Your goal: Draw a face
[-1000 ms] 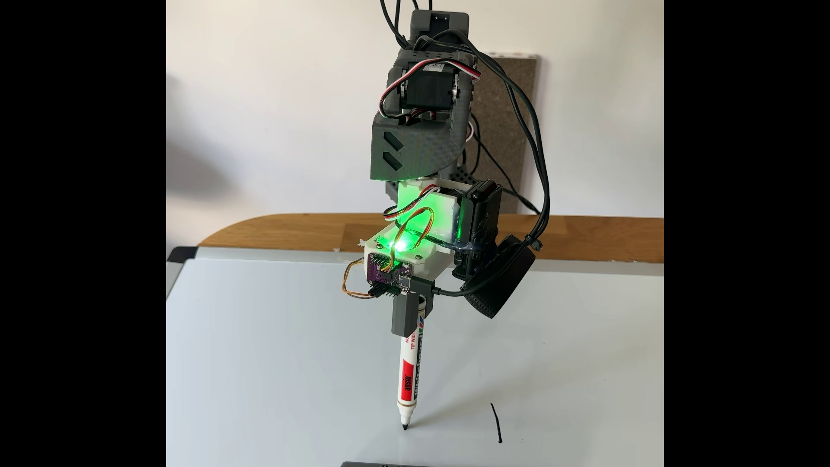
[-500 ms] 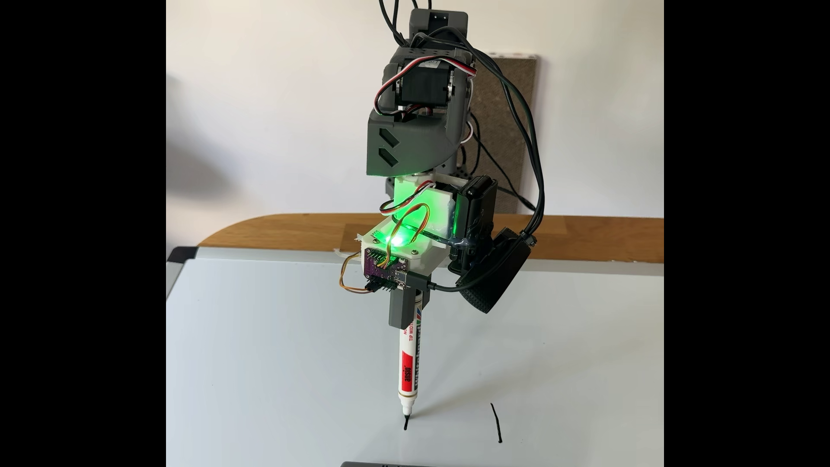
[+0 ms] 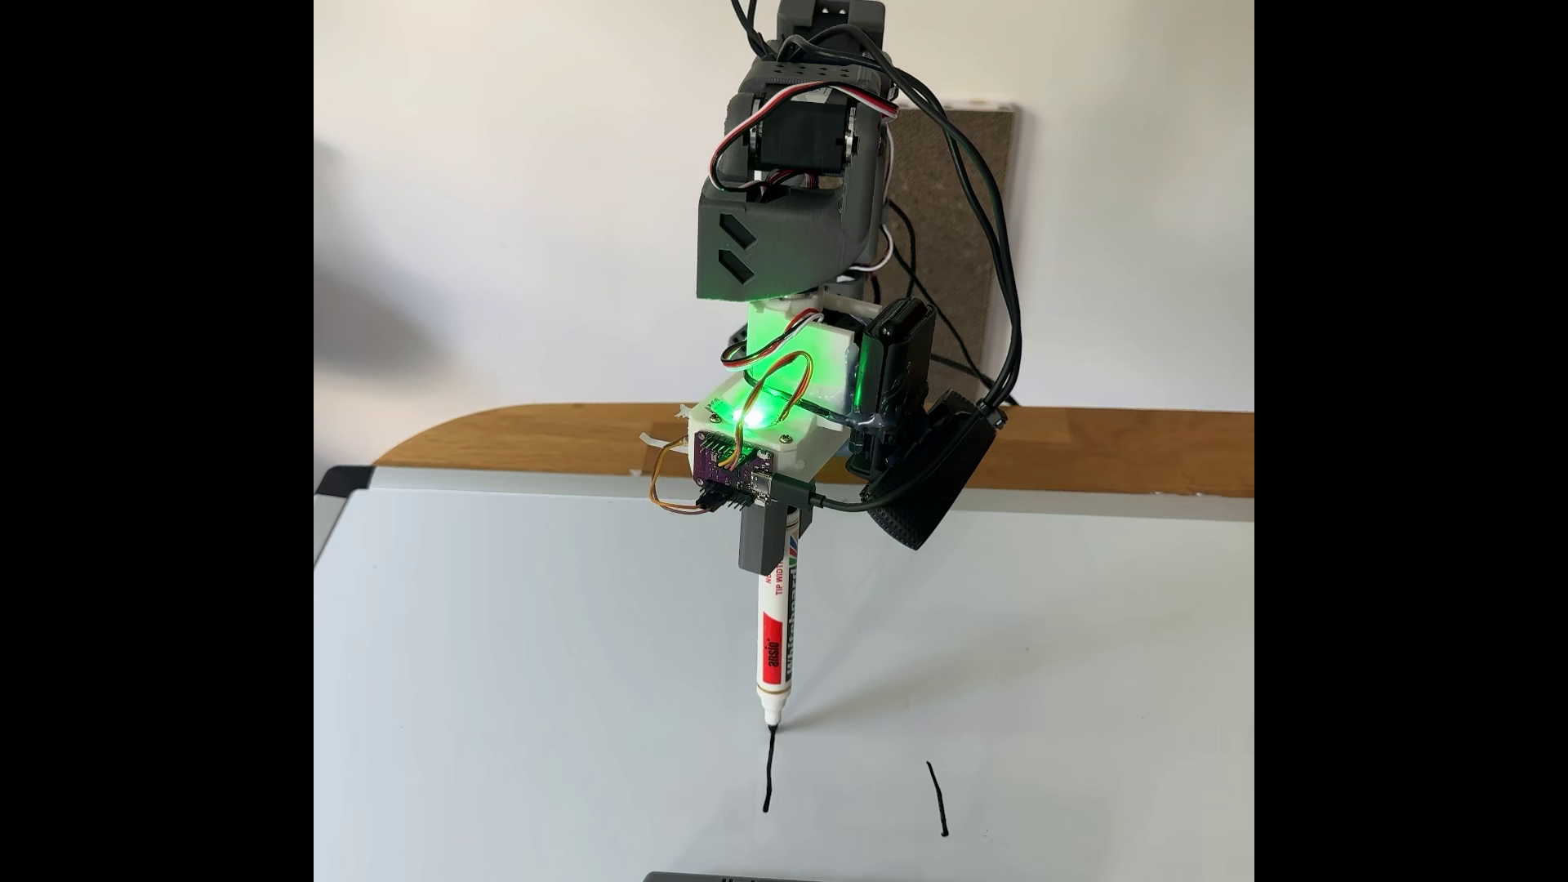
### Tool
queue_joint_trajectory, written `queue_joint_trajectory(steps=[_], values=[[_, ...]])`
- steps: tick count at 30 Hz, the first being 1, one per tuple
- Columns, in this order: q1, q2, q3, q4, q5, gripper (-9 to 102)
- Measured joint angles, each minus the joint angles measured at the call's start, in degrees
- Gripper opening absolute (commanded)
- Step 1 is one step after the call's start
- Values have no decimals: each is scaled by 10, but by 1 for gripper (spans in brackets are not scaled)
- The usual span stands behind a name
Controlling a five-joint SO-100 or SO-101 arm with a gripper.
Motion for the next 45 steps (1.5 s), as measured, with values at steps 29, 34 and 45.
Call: queue_joint_trajectory(steps=[29, 34, 45], values=[[-222, 207, 97, -19, 699, -1], [-258, 232, 149, -44, 747, -1], [-254, 236, 254, -179, 780, -1]])
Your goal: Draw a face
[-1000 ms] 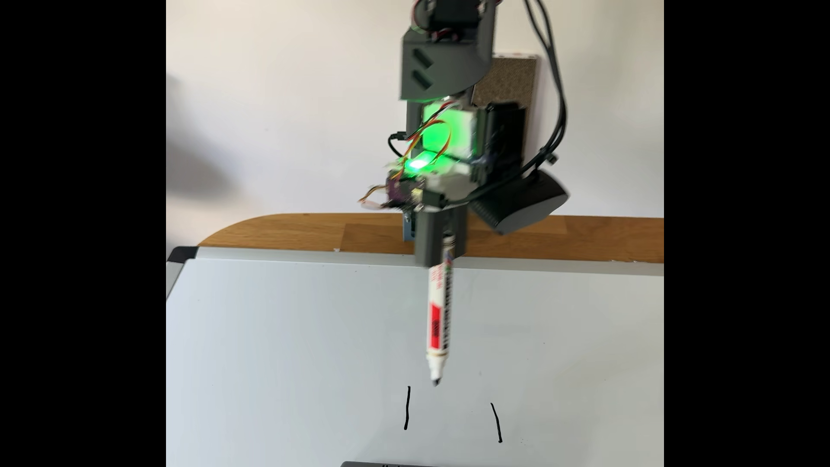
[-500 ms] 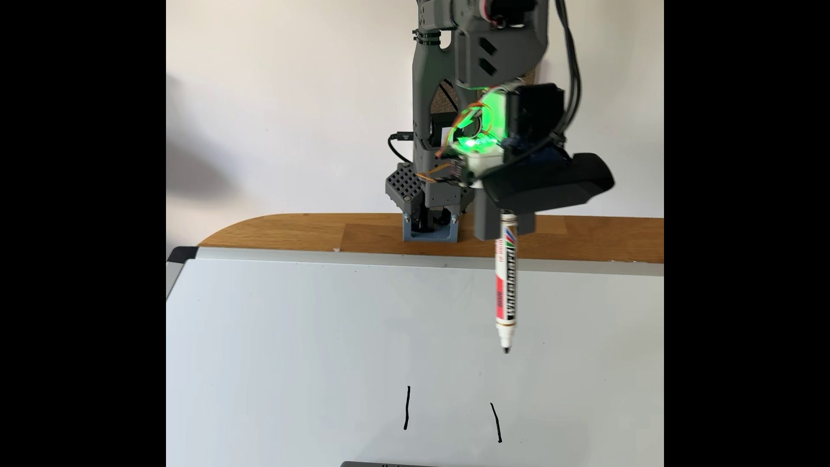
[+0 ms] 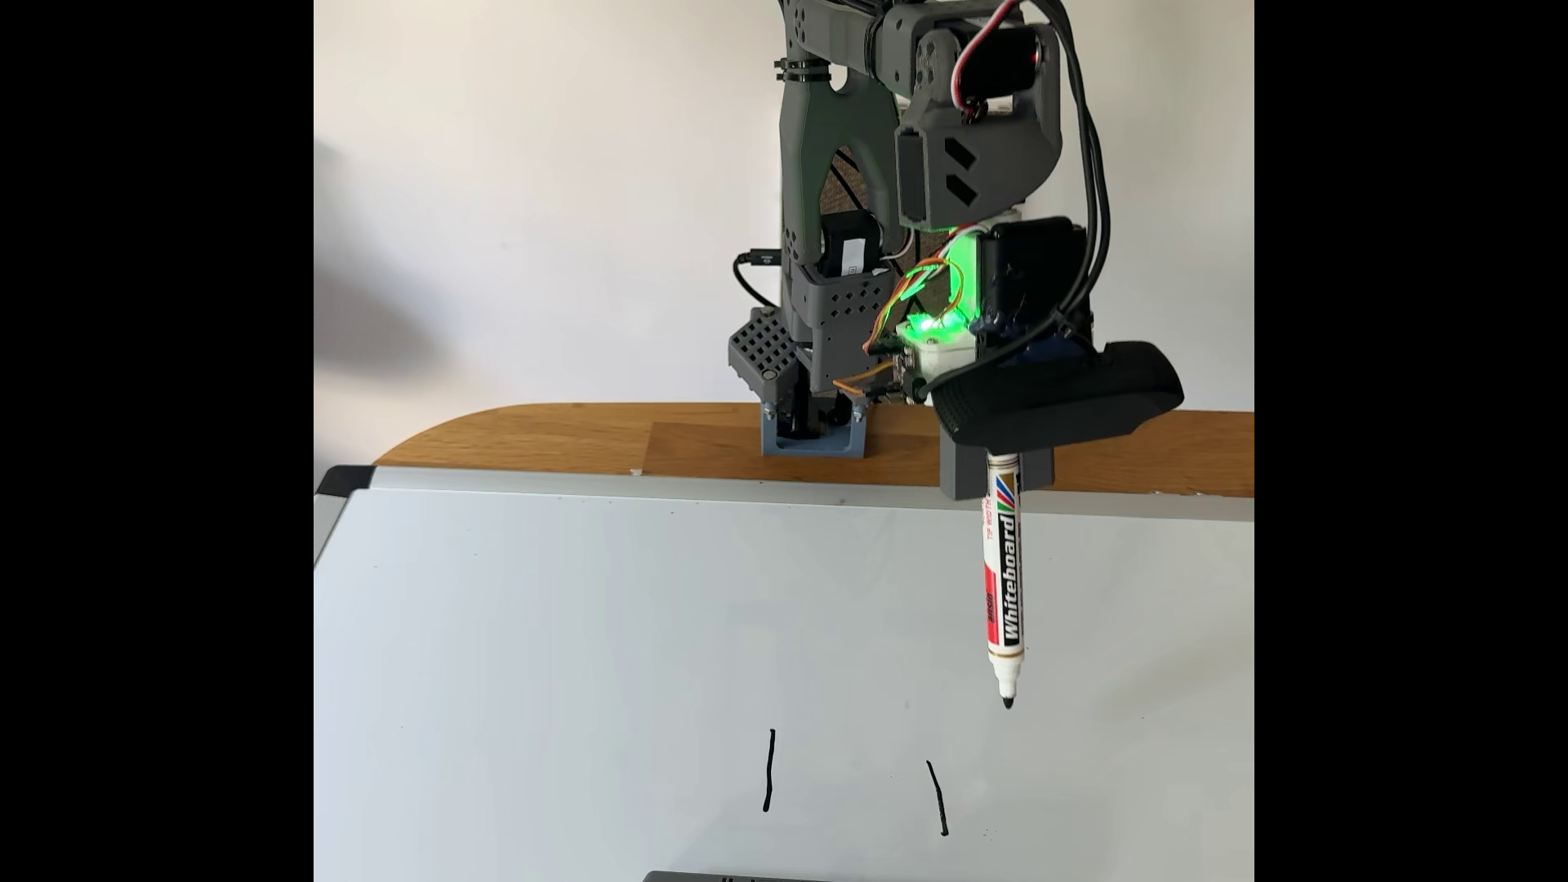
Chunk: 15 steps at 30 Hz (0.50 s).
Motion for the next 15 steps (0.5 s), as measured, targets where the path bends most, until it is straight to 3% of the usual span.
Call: queue_joint_trajectory(steps=[15], values=[[5, -33, 16, -10, 0, -1]])
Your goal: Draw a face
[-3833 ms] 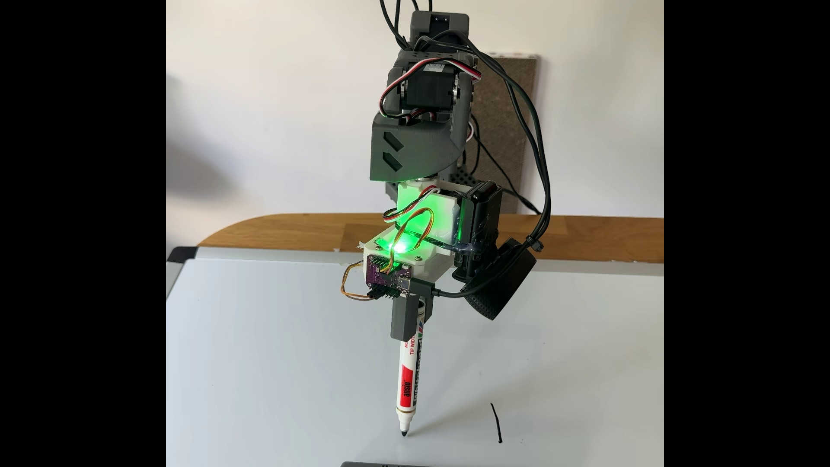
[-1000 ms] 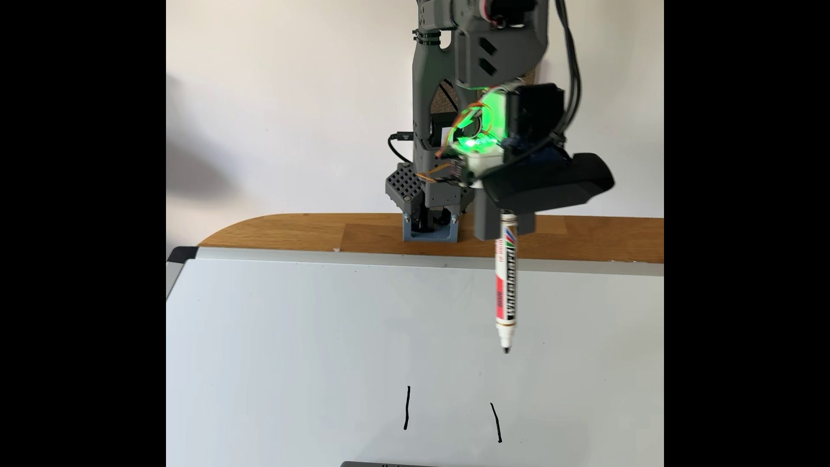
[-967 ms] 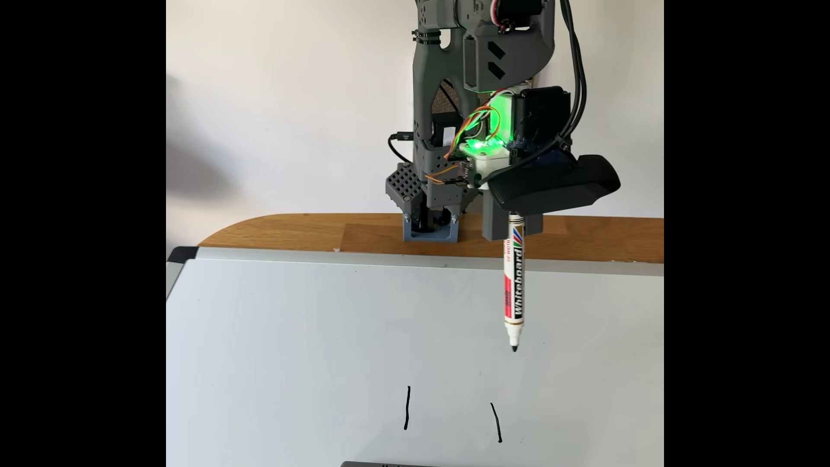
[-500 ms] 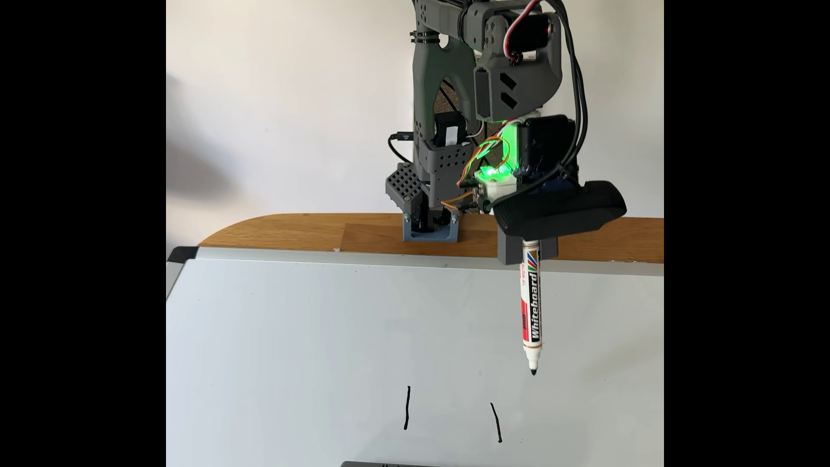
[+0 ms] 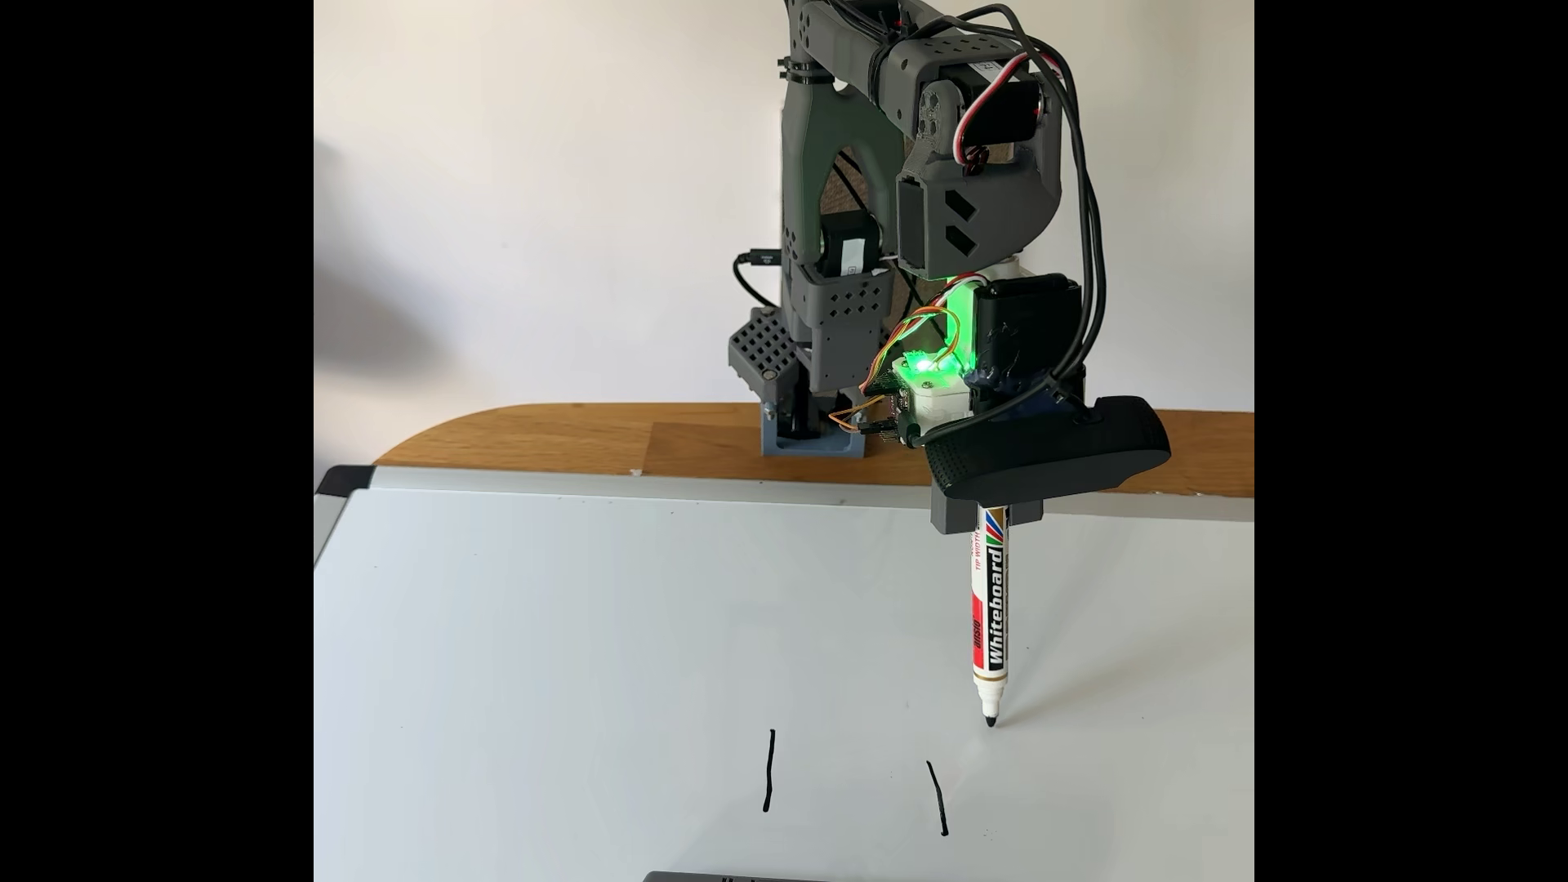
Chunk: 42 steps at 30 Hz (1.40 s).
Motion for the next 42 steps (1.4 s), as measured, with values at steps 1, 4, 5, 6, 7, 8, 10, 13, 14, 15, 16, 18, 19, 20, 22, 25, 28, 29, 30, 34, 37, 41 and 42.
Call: queue_joint_trajectory(steps=[1, 4, 5, 6, 7, 8, 10, 13, 14, 15, 16, 18, 19, 20, 22, 25, 28, 29, 30, 34, 37, 41, 42], values=[[0, 0, 0, 0, 0, -1], [0, 0, 0, 6, 0, -1], [0, 0, 0, 12, 0, -1], [0, 0, 0, 15, 0, -1], [0, 0, 0, 20, 0, -1], [0, 0, 0, 24, 0, -1], [0, 1, -1, 38, 0, -1], [-9, 4, -1, 54, 0, -1], [-17, 7, -1, 62, 0, -1], [-25, 11, -1, 66, 1, -1], [-36, 17, -1, 69, 1, -1], [-60, 21, -1, 72, -6, -1], [-65, 24, -1, 72, -11, -1], [-69, 25, -1, 72, -14, -1], [-72, 27, -1, 72, -14, -1], [-68, 27, 0, 72, -14, -1], [-52, 27, 0, 69, -14, -1], [-44, 27, 0, 69, -16, -1], [-35, 27, 0, 69, -18, -1], [-5, 22, 0, 69, -40, -1], [11, 11, 0, 62, -49, -1], [22, 2, -1, 49, -63, -1], [20, 2, -1, 49, -63, -1]])
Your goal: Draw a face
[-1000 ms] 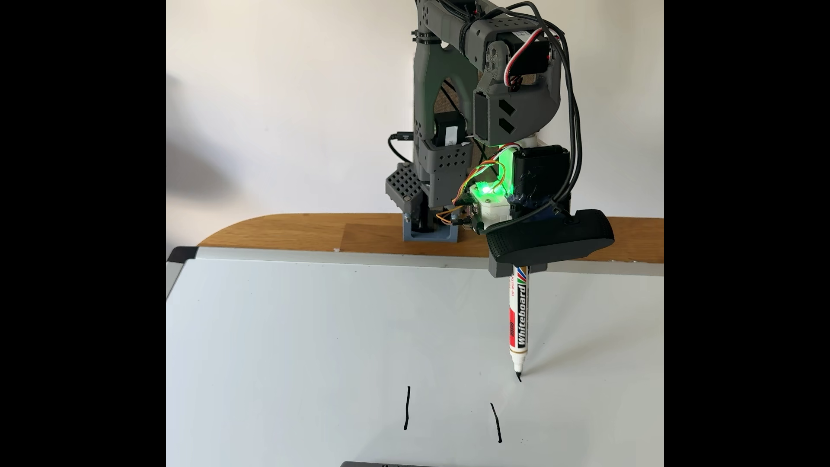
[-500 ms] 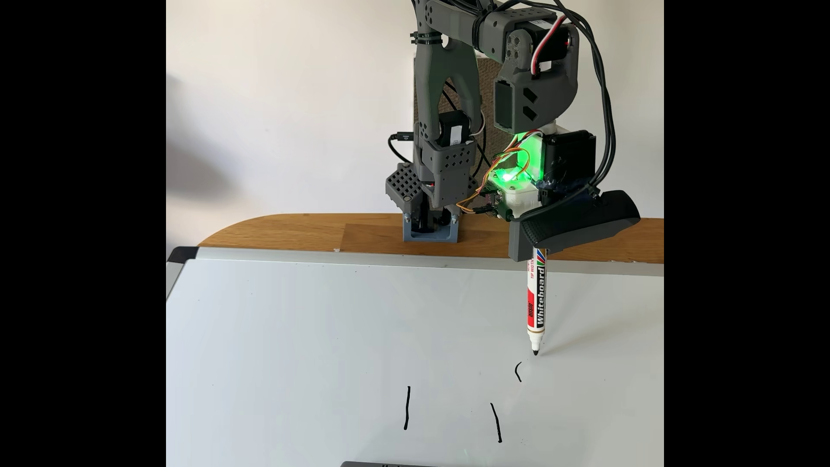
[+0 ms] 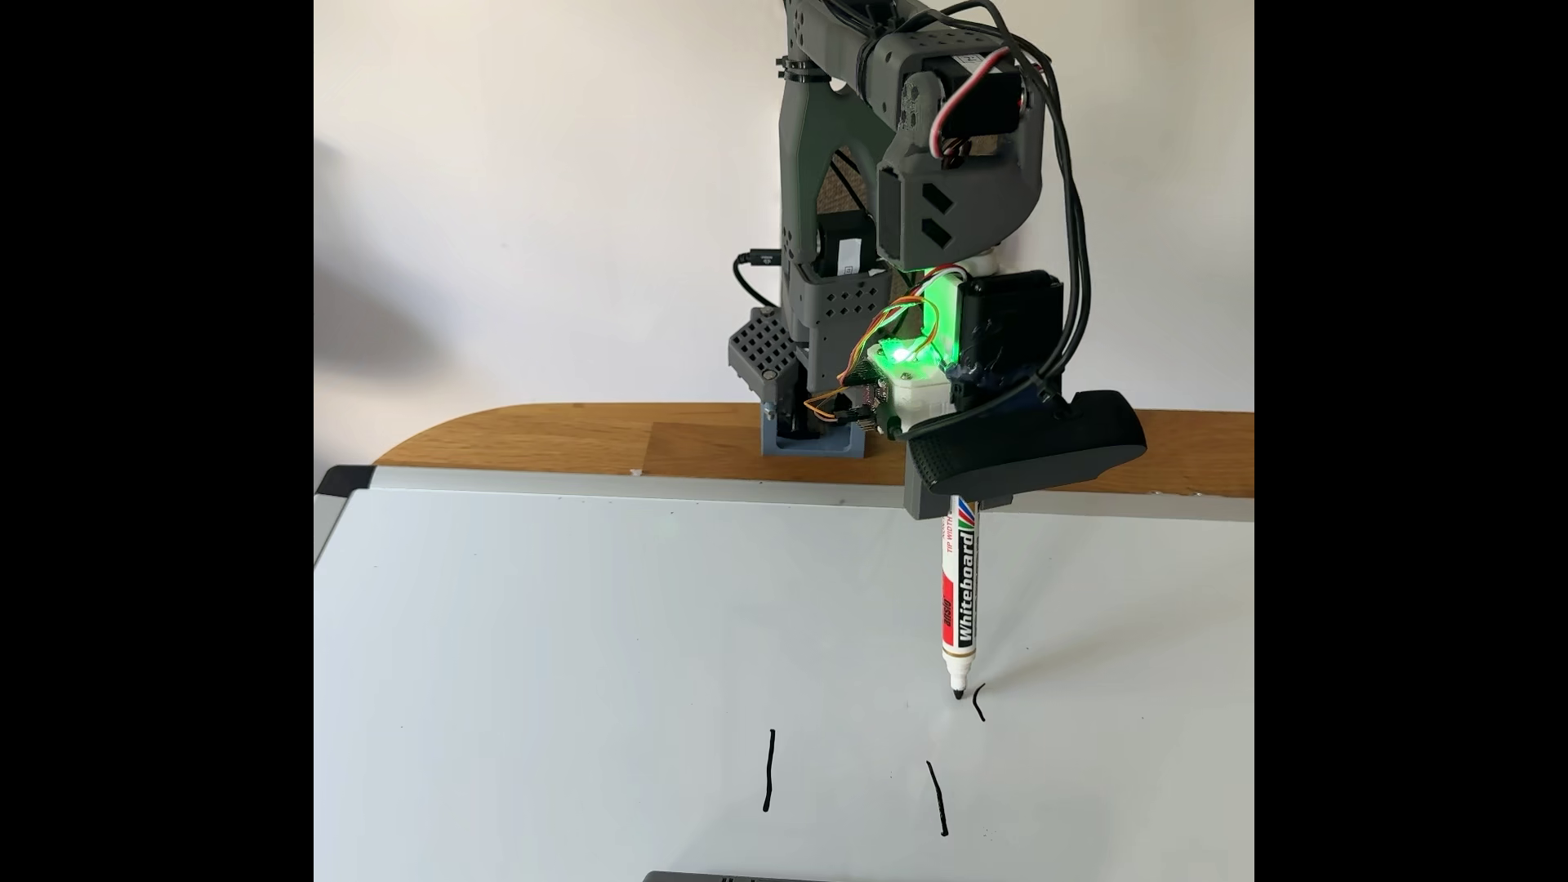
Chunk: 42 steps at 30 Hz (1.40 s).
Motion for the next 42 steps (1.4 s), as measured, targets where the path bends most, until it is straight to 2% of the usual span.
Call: queue_joint_trajectory(steps=[13, 42], values=[[22, -3, -1, -13, -3, -1], [286, -21, -2, -17, -112, -1]])
